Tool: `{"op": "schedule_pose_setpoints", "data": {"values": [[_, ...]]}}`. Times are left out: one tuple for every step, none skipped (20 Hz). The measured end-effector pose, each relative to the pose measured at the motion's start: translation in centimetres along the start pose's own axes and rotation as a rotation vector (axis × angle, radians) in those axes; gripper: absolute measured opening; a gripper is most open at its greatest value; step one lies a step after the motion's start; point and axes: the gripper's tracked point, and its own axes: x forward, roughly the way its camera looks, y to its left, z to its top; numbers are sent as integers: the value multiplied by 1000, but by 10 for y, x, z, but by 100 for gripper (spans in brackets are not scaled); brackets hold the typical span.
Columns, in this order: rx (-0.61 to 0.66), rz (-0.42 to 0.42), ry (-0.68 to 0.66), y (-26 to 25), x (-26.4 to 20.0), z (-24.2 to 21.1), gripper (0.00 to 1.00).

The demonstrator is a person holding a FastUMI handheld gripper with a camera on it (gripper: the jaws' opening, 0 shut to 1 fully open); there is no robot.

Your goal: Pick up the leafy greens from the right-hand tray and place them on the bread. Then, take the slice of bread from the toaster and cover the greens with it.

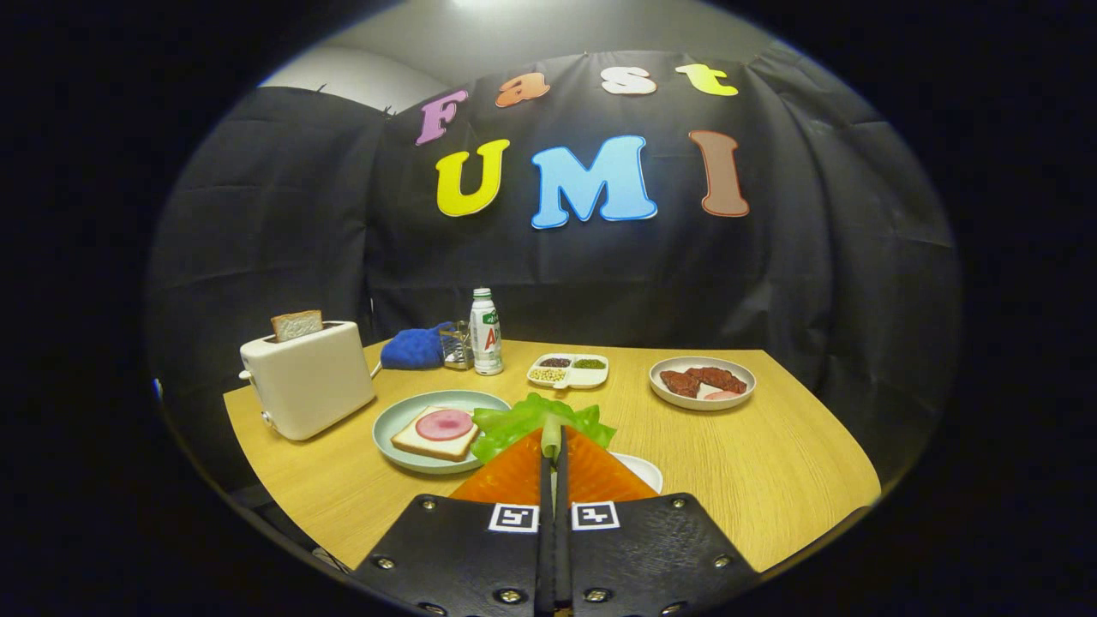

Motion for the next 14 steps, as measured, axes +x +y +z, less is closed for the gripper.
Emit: {"op": "schedule_pose_setpoints", "data": {"values": [[6,18,69,12,2,-2,0],[44,35,43,24,11,7,0],[73,51,10,30,15,14,0],[74,60,9,36,20,18,0],[76,72,4,43,23,22,0],[73,90,0,51,28,27,0],[66,104,-5,58,33,30,0],[53,113,-6,64,39,33,0],[45,125,-3,70,44,34,0],[42,141,0,78,49,37,0],[41,156,3,85,54,38,0],[40,166,3,91,58,41,0],[40,177,0,97,63,44,0],[43,187,-5,103,67,48,0]]}}
